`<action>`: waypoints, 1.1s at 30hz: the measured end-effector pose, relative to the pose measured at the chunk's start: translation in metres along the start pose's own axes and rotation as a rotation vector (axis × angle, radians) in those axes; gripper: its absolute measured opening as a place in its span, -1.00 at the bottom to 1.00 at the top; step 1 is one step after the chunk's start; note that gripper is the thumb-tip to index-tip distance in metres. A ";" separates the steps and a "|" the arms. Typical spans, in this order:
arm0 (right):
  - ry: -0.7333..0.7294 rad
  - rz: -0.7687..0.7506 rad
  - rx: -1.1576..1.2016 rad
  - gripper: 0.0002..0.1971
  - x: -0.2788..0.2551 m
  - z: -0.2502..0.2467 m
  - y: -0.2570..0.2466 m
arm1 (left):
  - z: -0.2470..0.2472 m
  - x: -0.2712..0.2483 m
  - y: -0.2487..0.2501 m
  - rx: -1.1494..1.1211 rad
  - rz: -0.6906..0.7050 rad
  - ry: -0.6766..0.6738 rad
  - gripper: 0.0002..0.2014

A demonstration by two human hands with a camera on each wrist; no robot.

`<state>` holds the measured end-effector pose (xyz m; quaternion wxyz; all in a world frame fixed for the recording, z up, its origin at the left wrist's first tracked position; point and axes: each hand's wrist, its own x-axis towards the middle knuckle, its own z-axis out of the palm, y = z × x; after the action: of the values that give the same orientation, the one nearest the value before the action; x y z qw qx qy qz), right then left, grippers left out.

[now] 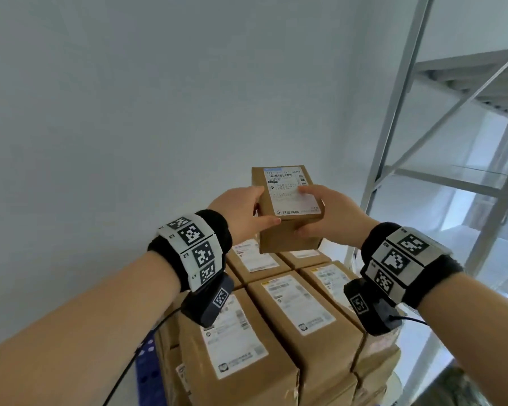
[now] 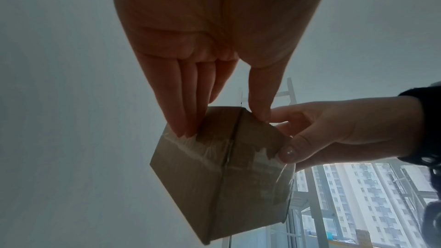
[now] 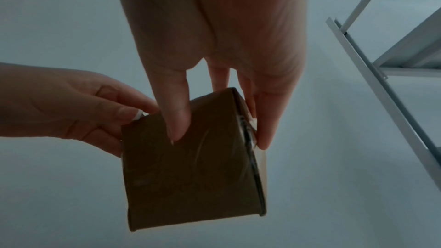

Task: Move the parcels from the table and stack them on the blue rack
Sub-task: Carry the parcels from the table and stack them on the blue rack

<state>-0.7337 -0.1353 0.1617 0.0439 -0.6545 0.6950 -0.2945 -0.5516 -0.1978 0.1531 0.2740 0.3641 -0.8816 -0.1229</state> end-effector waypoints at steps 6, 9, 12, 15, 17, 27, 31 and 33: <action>-0.195 0.012 -0.101 -0.08 0.050 0.000 0.058 | 0.046 0.057 0.006 0.091 -0.092 -0.097 -0.49; -0.292 -0.026 -0.141 -0.07 0.073 0.005 0.092 | 0.075 0.078 0.012 0.109 -0.198 -0.121 -0.49; -0.371 -0.097 -0.144 -0.08 0.090 0.006 0.122 | 0.100 0.091 0.022 0.130 -0.309 -0.129 -0.50; -0.425 -0.170 -0.135 -0.09 0.103 0.007 0.145 | 0.120 0.102 0.035 0.164 -0.408 -0.135 -0.49; -0.458 -0.210 -0.120 -0.10 0.109 0.010 0.157 | 0.129 0.106 0.041 0.181 -0.467 -0.128 -0.50; -0.553 -0.296 -0.040 -0.18 0.118 0.018 0.172 | 0.140 0.104 0.056 0.239 -0.616 -0.126 -0.51; -0.572 -0.282 -0.068 -0.16 0.118 0.015 0.171 | 0.140 0.105 0.058 0.220 -0.613 -0.133 -0.52; -0.571 -0.277 -0.083 -0.16 0.118 0.015 0.170 | 0.140 0.104 0.058 0.209 -0.609 -0.137 -0.54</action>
<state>-0.8943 -0.2561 0.1083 0.1700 -0.8002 0.5705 -0.0737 -0.7259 -0.2289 0.1034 0.1259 0.6280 -0.7565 -0.1323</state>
